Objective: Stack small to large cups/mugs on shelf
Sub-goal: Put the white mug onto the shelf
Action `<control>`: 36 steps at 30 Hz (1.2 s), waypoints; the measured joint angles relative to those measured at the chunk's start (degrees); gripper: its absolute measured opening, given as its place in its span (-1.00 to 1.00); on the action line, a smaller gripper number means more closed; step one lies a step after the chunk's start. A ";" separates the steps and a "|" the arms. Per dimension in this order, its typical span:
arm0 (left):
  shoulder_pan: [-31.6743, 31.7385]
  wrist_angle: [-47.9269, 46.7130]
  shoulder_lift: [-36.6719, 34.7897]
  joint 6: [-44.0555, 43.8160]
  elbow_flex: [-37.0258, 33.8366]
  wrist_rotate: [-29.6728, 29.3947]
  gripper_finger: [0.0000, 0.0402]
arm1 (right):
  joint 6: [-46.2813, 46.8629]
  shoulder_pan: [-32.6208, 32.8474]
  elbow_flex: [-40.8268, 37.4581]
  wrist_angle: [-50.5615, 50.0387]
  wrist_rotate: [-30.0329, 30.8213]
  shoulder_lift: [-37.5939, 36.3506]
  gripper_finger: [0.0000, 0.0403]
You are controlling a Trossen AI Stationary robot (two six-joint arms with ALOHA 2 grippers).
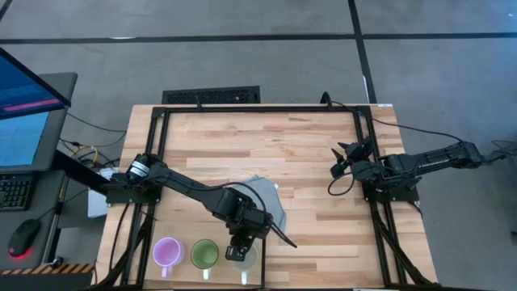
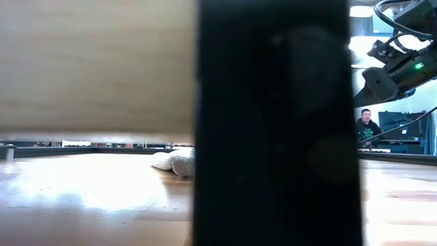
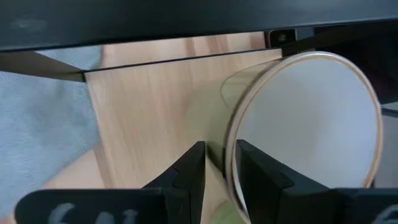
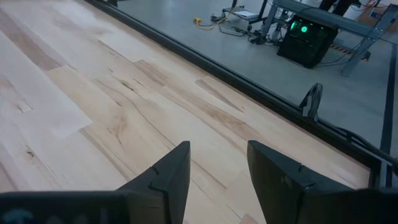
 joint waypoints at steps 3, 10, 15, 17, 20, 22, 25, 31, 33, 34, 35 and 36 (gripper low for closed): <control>0.27 0.10 0.00 0.28 0.00 0.70 -0.61 | 0.02 0.01 0.00 -0.46 -0.01 -0.01 -0.09; 0.35 0.06 0.00 1.05 0.00 1.57 -0.61 | 0.02 0.00 0.00 -0.66 -0.01 0.01 -0.11; 0.36 -0.16 0.00 2.16 0.00 2.32 -0.61 | 0.04 -0.01 0.00 -0.65 -0.01 0.00 -0.10; 0.33 -0.26 0.00 2.38 0.00 2.41 -0.61 | 0.02 -0.01 0.00 -0.65 0.00 -0.01 -0.09; 0.34 0.14 0.00 1.26 0.00 1.24 -0.61 | 0.02 -0.01 0.00 -0.65 -0.01 0.02 -0.09; 0.36 0.34 0.00 0.67 0.00 0.89 -0.61 | 0.02 -0.01 0.00 -0.67 -0.01 0.02 -0.10; 0.42 0.37 -0.02 0.47 0.00 0.56 -0.61 | 0.02 0.01 0.00 -0.67 -0.01 -0.01 -0.11; 0.63 0.27 -0.08 0.44 0.00 0.27 -0.61 | 0.02 -0.01 0.00 -0.67 0.00 0.00 -0.09; 0.65 0.13 -0.11 0.84 0.00 0.23 -0.61 | 0.02 -0.01 0.00 -0.67 0.01 0.00 -0.09; 0.65 0.13 -0.11 0.93 0.00 0.22 -0.61 | 0.02 -0.01 0.00 -0.67 -0.01 -0.01 -0.09; 0.65 0.13 -0.13 1.02 0.00 0.22 -0.61 | 0.02 0.01 0.00 -0.67 0.01 0.01 -0.10; 0.65 0.13 -0.13 1.04 0.00 0.21 -0.61 | 0.02 0.00 0.00 -0.67 -0.01 0.01 -0.10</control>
